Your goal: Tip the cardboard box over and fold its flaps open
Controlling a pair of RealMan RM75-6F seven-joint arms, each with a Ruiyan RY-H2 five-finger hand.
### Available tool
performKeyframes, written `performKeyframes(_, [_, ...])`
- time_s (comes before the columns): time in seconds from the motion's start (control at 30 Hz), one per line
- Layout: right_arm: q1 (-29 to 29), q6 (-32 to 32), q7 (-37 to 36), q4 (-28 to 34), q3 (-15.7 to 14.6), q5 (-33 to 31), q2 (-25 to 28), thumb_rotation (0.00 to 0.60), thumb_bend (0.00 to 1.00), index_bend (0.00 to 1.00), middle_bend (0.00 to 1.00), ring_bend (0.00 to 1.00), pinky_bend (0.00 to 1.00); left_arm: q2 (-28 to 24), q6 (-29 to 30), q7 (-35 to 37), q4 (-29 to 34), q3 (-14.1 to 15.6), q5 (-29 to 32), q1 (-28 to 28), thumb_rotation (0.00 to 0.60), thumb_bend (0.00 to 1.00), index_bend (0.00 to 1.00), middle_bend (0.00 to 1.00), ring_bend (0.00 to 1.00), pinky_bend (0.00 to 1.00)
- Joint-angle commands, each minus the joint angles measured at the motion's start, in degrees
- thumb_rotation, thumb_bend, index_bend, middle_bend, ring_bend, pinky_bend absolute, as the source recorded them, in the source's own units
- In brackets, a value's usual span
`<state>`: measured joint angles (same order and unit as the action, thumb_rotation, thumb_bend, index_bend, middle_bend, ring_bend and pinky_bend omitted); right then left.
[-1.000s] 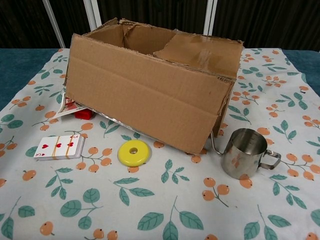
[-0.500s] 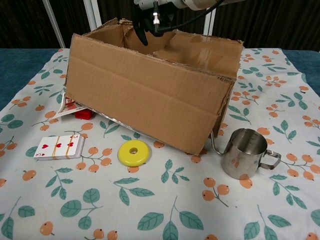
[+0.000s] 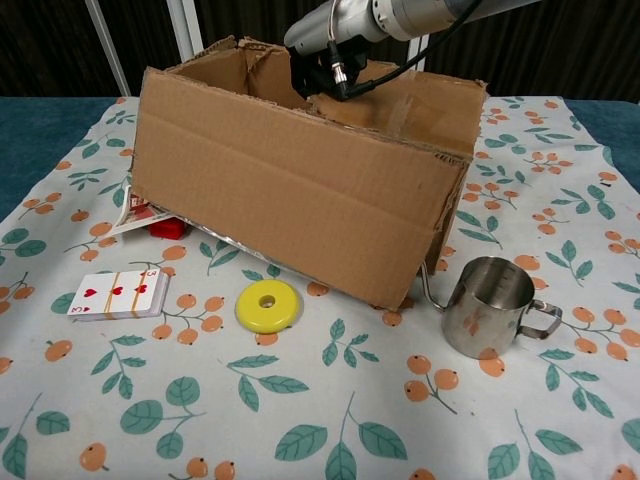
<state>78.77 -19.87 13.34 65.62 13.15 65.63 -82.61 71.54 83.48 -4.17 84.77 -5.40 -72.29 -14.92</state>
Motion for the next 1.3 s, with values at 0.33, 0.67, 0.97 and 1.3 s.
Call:
performKeyframes(0.33, [2.29, -1.29, 4.65, 8.33, -2.34, -0.11, 9.0, 0.6, 1.0, 0.7, 0.56, 0.29, 0.28, 0.11, -0.13, -0.08, 0.35, -0.95, -1.27, 0.76, 0.6, 0.22, 0.0, 0.04, 0.0, 0.03])
performKeyframes(0.67, [3.85, -4.26, 9.36, 17.33, -4.04, -6.33, 17.52, 0.6, 1.0, 0.7, 0.56, 0.29, 0.28, 0.07, -0.6, 0.28, 0.5, -1.63, -1.87, 1.26, 0.6, 0.22, 0.0, 0.04, 0.0, 0.03])
performKeyframes(0.97, [5.17, -6.63, 12.7, 22.41, -6.09, -11.4, 22.28, 0.6, 1.0, 0.7, 0.56, 0.29, 0.28, -0.01, -1.01, 0.34, 0.7, -2.03, -2.1, 1.58, 0.6, 0.22, 0.0, 0.04, 0.0, 0.03])
performKeyframes(1.3, [5.79, -8.54, 15.55, 27.02, -8.63, -15.17, 27.78, 0.6, 1.0, 0.7, 0.55, 0.29, 0.28, -0.1, -1.38, 0.26, 1.05, -2.3, -2.28, 1.86, 0.6, 0.22, 0.0, 0.04, 0.0, 0.03])
